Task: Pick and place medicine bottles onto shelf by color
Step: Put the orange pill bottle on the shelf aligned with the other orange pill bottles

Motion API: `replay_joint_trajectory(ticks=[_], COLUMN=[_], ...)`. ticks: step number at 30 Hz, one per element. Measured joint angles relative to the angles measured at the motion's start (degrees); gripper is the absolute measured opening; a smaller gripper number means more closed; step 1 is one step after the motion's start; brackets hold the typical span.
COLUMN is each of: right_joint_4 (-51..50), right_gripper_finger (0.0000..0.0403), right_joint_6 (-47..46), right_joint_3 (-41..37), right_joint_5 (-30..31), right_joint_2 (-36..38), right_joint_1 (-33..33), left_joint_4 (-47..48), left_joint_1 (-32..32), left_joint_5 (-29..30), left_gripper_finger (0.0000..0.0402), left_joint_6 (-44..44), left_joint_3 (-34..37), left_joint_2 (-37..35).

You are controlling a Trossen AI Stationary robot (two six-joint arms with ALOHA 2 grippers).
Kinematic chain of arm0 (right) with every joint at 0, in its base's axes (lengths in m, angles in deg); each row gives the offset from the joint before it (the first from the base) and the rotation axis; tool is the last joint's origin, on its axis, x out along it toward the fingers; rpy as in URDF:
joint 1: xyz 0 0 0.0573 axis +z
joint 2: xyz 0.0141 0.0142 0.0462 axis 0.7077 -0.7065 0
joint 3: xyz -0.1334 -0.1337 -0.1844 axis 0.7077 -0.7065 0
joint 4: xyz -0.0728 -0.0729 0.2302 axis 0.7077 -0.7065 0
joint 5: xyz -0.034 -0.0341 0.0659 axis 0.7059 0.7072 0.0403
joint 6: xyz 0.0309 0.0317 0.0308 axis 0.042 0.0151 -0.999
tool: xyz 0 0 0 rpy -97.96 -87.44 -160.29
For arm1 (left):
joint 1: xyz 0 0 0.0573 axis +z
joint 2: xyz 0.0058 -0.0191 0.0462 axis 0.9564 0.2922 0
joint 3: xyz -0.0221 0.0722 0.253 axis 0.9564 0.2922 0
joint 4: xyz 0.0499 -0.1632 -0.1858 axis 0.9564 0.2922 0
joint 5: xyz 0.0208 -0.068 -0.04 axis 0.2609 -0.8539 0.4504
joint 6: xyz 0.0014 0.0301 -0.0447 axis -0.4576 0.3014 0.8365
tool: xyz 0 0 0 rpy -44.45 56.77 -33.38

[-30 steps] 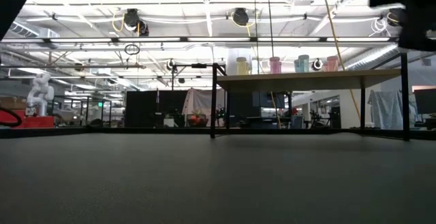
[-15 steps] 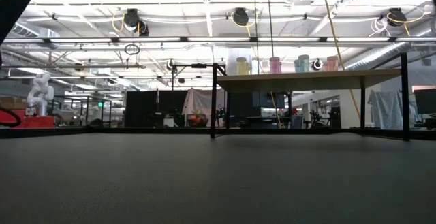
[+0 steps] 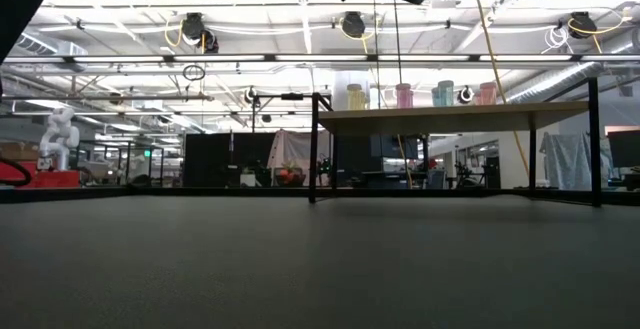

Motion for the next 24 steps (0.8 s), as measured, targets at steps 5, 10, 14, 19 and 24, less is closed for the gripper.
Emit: replay_joint_trajectory(ticks=[5,10,14,19,24], right_joint_4=[4.7,3.8,-2.2,-6.4,-7.6], right_gripper_finger=[0.0051,0.0128,0.0164,0.0166,0.0166], right_joint_6=[-4.4,0.1,9.7,25.6,38.7], right_joint_3=[-0.1,0.0,0.0,0.0,0.0], right_joint_5=[-5.5,-5.9,-4.8,-4.5,-3.7], right_joint_2=[-0.8,0.4,-0.3,-1.7,-2.7], right_joint_1=[2.2,3.6,3.6,3.6,3.6], left_joint_4=[0.8,3.4,7.1,12.9,17.4], left_joint_1=[0.0,0.0,0.0,0.0,0.0], left_joint_5=[-1.4,-3.3,-3.3,-3.3,-2.9], left_gripper_finger=[0.0173,0.0173,0.0173,0.0173,0.0173], left_joint_6=[0.7,-0.4,-1.2,-1.3,-1.3], left_joint_3=[0.0,0.0,0.0,0.0,0.0], left_joint_2=[0.0,0.0,0.0,0.0,0.0])
